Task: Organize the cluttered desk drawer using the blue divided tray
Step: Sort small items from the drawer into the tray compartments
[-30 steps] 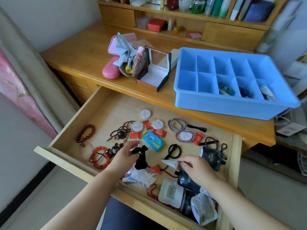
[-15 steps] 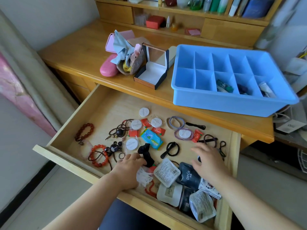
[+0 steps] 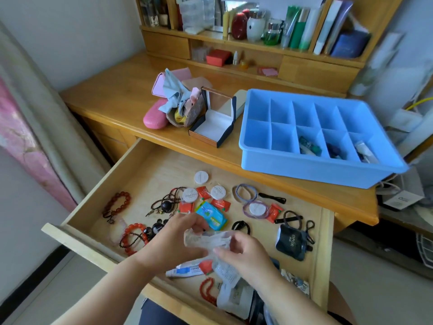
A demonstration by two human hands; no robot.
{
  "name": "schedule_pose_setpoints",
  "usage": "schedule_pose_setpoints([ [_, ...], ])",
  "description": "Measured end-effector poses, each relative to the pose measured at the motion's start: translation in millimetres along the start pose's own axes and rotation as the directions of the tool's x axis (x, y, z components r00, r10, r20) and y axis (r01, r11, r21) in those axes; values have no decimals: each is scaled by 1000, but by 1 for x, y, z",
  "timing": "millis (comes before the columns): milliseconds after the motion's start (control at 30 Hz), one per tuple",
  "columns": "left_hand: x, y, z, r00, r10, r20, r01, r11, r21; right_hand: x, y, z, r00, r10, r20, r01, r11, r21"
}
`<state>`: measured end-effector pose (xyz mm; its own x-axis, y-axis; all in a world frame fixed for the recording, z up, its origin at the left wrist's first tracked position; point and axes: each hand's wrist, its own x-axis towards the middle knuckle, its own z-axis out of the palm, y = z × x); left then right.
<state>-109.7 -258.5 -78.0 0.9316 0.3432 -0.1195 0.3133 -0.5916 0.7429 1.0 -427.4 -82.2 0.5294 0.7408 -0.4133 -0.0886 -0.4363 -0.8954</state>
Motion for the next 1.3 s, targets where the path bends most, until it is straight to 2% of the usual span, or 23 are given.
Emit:
schedule_pose_setpoints([
  [33, 0, 6, 1, 1000, 12, -29, -13, 999, -48, -2, -9, -2, 1000, -11, -24, 11, 1000, -2],
  [100, 0, 12, 2, 994, 4, -112, -27, 978, -206, -7, -29, -16, 987, -93, -129, 75, 988, -133],
  [167, 1, 8, -1, 969, -105, -224, 12, 923, -384, -12, -57, -42, 926, -276, -257, 198, 936, -292],
  [200, 1, 1, -1, 941, -183, -286, 47, 904, -425, -15, -76, -58, 866, -374, -332, 258, 903, -344],
  [267, -1, -20, 3, 875, -315, -368, 148, 897, -416, -18, -114, -94, 697, -540, -472, 343, 829, -441],
  [333, -4, -40, 11, 840, -402, -365, 261, 888, -379, -9, -142, -127, 535, -621, -572, 335, 778, -531],
  [367, -4, -48, 16, 834, -425, -353, 295, 883, -365, 1, -152, -140, 507, -627, -592, 291, 770, -567],
  [400, -4, -54, 19, 830, -438, -345, 315, 879, -358, 13, -159, -149, 522, -613, -593, 230, 771, -594],
  [500, 1, -61, 22, 818, -445, -364, 325, 880, -346, 52, -166, -157, 651, -521, -552, 40, 749, -661],
  [600, 2, -65, 22, 795, -459, -397, 338, 878, -339, 78, -151, -149, 713, -522, -468, -114, 572, -812],
  [633, 2, -66, 22, 784, -468, -409, 342, 874, -345, 82, -145, -147, 714, -533, -454, -137, 530, -837],
  [700, 2, -69, 21, 752, -497, -434, 355, 859, -368, 83, -139, -146, 720, -515, -465, -170, 519, -838],
  [767, 3, -67, 22, 743, -499, -446, 348, 857, -380, 81, -137, -151, 761, -451, -466, -197, 524, -829],
  [833, 6, -65, 24, 752, -493, -437, 349, 861, -369, 75, -131, -153, 813, -408, -415, -211, 458, -864],
  [900, 6, -62, 23, 765, -472, -439, 348, 876, -335, 70, -127, -148, 836, -421, -352, -189, 383, -904],
  [967, 4, -63, 21, 767, -446, -461, 348, 893, -285, 65, -120, -143, 786, -550, -284, -98, 343, -934],
  [1000, 3, -66, 18, 762, -446, -470, 361, 895, -264, 61, -114, -142, 702, -668, -248, -23, 326, -945],
  [1067, 3, -72, 6, 727, -475, -496, 409, 880, -242, 50, -101, -136, 480, -860, -174, 108, 255, -961],
  [1100, 3, -77, -2, 711, -489, -505, 431, 871, -237, 44, -91, -129, 426, -896, -122, 165, 210, -964],
  [1133, 4, -82, -8, 707, -493, -507, 449, 867, -217, 39, -77, -119, 413, -909, -61, 231, 169, -958],
  [1167, 6, -88, -14, 716, -484, -504, 462, 869, -179, 33, -62, -104, 441, -897, -3, 305, 153, -940],
  [1233, 13, -97, -22, 757, -426, -495, 453, 889, -72, 26, -26, -76, 561, -823, 87, 417, 191, -889],
  [1300, 25, -102, -27, 818, -342, -463, 405, 913, 42, 25, 7, -51, 673, -723, 156, 454, 238, -858],
])
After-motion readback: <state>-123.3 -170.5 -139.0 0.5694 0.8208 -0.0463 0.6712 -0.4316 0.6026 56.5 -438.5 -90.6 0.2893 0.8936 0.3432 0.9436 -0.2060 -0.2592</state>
